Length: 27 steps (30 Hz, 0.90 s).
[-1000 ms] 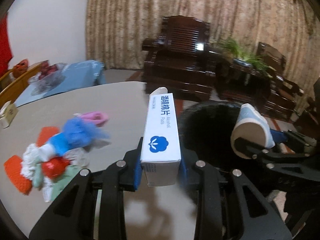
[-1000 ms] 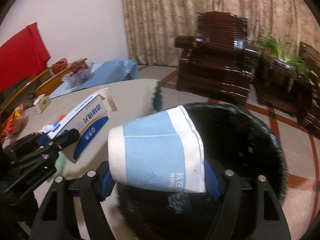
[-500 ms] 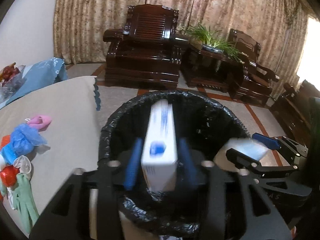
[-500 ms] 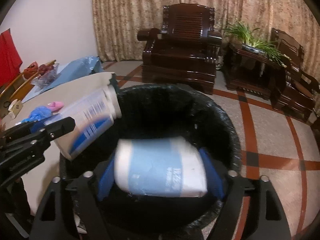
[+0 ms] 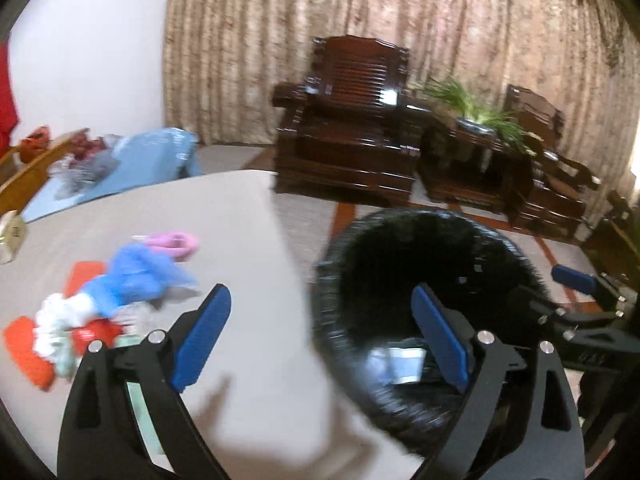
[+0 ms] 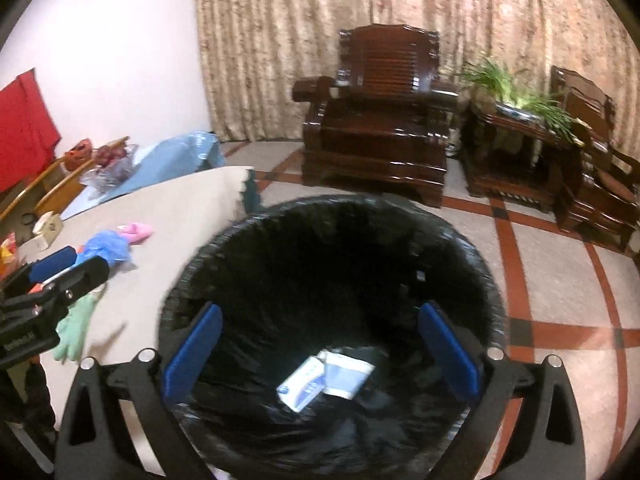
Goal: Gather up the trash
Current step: 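Move both tools back over the trash pile on the table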
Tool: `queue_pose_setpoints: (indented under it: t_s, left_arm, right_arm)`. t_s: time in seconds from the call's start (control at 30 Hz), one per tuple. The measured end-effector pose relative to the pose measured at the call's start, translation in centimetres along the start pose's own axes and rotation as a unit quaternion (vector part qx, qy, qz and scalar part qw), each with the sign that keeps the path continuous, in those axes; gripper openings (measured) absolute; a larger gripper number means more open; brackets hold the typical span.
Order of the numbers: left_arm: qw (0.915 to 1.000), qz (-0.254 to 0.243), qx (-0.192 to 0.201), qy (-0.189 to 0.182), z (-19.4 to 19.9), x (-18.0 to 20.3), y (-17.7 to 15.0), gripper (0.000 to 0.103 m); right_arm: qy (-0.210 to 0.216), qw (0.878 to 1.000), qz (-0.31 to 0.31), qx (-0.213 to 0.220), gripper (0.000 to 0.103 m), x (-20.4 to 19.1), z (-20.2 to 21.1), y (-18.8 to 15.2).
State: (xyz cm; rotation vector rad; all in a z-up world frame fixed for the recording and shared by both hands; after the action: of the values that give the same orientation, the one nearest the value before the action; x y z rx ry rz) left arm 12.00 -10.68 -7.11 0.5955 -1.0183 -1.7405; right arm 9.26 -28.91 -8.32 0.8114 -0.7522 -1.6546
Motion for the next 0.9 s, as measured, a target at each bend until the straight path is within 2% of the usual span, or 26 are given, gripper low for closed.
queue_pose_setpoints:
  t_s: [0.17,0.3,0.5,0.67,0.9]
  left_arm:
    - [0.9977,0.022,0.012,0.062,2.8,-5.1,-0.1,0.089]
    - [0.9921,0.039,0.024,0.117,5.1,-9.3,-0.3,0.089]
    - [0.9824,0.061,0.022,0.175,7.3,-14.6,-1.6,0.089]
    - [0.9739,0.076,0.01,0.214,8.2,-18.2,-3.6,0.089]
    - [0.9666,0.094,-0.011,0.238,8.2,-21.8,-6.8,0.088]
  right_arm:
    - [0.05,0.998,0.025,0.006,0.097,-4.8,-0.9,0.7]
    - [0.093,0.994,0.05,0.012,0.097,-9.4,-1.6,0.8]
    - [0.14,0.987,0.082,0.01,0.097,-15.2,-2.8,0.7]
    - [0.166,0.98,0.106,-0.008,0.097,-19.5,-4.7,-0.7]
    - [0.176,0.976,0.12,-0.036,0.094,-23.8,-7.4,-3.3]
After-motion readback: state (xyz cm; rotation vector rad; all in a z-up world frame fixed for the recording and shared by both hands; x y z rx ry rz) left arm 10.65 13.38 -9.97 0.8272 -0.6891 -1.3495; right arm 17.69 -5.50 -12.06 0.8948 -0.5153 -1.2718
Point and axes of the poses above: each gripper's, at about its wrist camera, not at the fingertips, and z roughly against the way its jaws point, x to its right, y to its top, the point moved 1 cm from there along -z, roughly the way its jaws point, and after that the axes turned 4 degrees about x, right-handed, at the moved point
